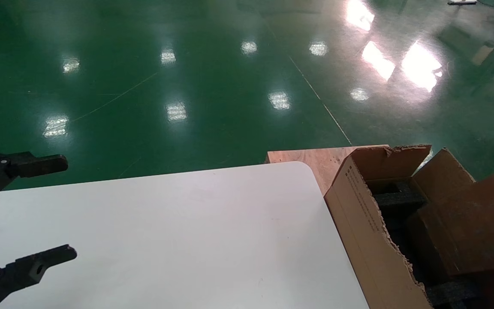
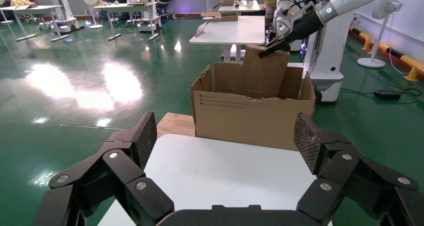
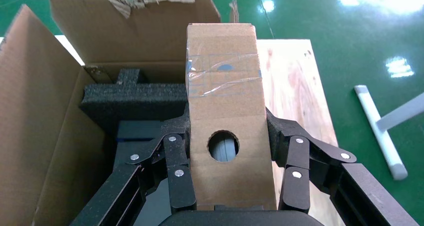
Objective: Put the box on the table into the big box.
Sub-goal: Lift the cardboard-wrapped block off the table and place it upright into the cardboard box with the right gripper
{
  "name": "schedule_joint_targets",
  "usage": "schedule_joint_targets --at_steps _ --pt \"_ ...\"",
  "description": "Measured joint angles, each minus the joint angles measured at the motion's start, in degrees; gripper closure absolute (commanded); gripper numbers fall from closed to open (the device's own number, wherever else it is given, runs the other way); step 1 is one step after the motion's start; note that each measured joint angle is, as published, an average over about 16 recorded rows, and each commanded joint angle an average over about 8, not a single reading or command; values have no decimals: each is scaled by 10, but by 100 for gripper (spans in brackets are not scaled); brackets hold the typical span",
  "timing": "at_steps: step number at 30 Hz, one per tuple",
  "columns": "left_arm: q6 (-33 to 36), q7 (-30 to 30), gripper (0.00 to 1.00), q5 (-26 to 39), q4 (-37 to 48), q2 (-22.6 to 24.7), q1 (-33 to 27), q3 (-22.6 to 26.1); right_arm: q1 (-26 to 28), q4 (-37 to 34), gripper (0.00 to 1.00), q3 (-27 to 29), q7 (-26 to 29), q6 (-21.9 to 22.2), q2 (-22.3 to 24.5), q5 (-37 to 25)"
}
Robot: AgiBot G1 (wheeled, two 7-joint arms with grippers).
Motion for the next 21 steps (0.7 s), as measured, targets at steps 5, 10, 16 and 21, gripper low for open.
schedule_joint_targets --at_steps 5,10,16,21 --pt "0 0 0 0 0 0 0 0 -5 17 100 -5 9 18 4 -4" --pt "0 0 0 0 0 0 0 0 -6 35 100 -12 15 39 8 -8" --pt "0 0 0 0 0 0 0 0 -3 57 100 -25 22 64 11 -12" --pt "0 0 0 0 0 0 0 0 3 72 100 -41 29 82 11 -16"
